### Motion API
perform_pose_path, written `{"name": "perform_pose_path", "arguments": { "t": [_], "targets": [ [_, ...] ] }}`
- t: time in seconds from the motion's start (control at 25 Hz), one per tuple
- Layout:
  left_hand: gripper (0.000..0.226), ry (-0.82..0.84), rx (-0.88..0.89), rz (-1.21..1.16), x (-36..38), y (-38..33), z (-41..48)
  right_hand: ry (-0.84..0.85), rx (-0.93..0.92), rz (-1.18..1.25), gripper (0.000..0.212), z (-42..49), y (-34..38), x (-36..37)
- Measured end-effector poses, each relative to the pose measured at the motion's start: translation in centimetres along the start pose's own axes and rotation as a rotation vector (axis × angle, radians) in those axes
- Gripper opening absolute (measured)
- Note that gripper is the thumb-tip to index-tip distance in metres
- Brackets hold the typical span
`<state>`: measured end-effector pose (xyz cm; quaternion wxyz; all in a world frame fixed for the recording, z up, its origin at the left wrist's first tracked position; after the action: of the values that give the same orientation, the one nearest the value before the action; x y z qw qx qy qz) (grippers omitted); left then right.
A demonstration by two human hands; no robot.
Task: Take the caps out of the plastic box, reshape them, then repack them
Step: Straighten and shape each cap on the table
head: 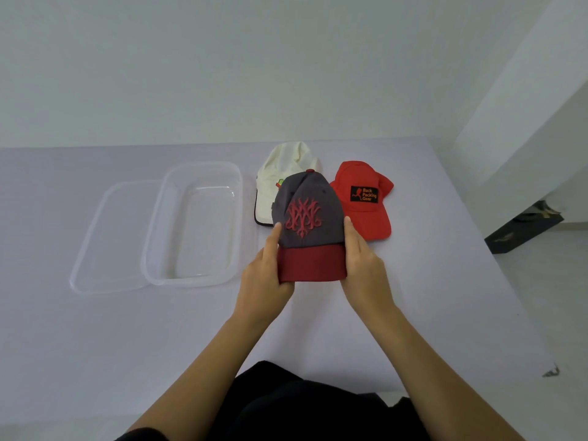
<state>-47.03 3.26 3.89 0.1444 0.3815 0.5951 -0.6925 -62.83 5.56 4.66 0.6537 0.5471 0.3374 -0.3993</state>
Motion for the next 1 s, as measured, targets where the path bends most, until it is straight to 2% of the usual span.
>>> {"name": "perform_pose_path", "arguments": {
  "t": [0.08,0.2,0.24,0.36,0.48,0.6,0.68,0.76,0.84,0.88,0.92,1.0],
  "targets": [
    [0.072,-0.012,-0.001,0.001,0.1,-0.8,-0.3,-0.030,-0.001,0.037,0.065,0.0,0.4,-0.5],
    [0.076,0.009,-0.064,-0.222,1.2,-0.3,-1.0,-0.038,0.033,0.238,0.048,-0.1,1.4,-0.7],
    [0.077,0.011,-0.049,-0.232,1.4,-0.1,-1.2,-0.037,0.021,0.253,0.047,-0.3,1.8,-0.7],
    [0.077,0.019,0.033,-0.052,1.2,0.0,-1.5,0.023,-0.018,0.179,0.059,-0.2,1.5,-0.5],
    [0.078,0.012,-0.018,0.110,1.5,0.6,-1.4,0.123,-0.018,0.067,0.080,0.3,0.9,0.6],
    [0.078,0.027,0.035,0.149,2.2,0.0,-1.5,0.082,-0.028,0.022,0.092,-0.6,0.5,1.0],
    [0.081,0.092,0.079,0.042,2.3,0.3,-1.1,0.078,-0.010,0.057,0.096,-1.2,-0.5,1.3],
    [0.088,0.232,0.091,-0.081,2.5,1.4,0.1,0.073,0.002,0.060,0.100,-1.5,-1.1,1.1],
    [0.093,0.406,0.008,-0.057,2.5,3.2,1.7,0.057,-0.016,0.047,0.104,-1.6,-1.0,0.8],
    [0.090,0.396,-0.052,-0.057,1.3,3.9,2.7,0.053,-0.031,0.048,0.106,-1.6,-0.8,0.7],
    [0.081,0.306,-0.106,-0.112,-0.7,4.4,3.8,0.049,-0.046,0.060,0.107,-1.6,-0.6,0.6],
    [0.058,0.137,-0.173,-0.389,-3.9,3.8,5.3,0.020,-0.081,0.077,0.103,-1.7,-0.1,0.5]
  ]
}}
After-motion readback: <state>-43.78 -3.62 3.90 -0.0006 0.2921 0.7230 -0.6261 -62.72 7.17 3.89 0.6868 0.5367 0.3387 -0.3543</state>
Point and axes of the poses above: each hand's wrist, its own z-axis towards the middle knuckle, its own x-axis out of the palm, y = z × x, the point moved 10 cm from there along z, towards the middle knuckle, and after that the axes turned 13 degrees about y, right-handed, at the moved point
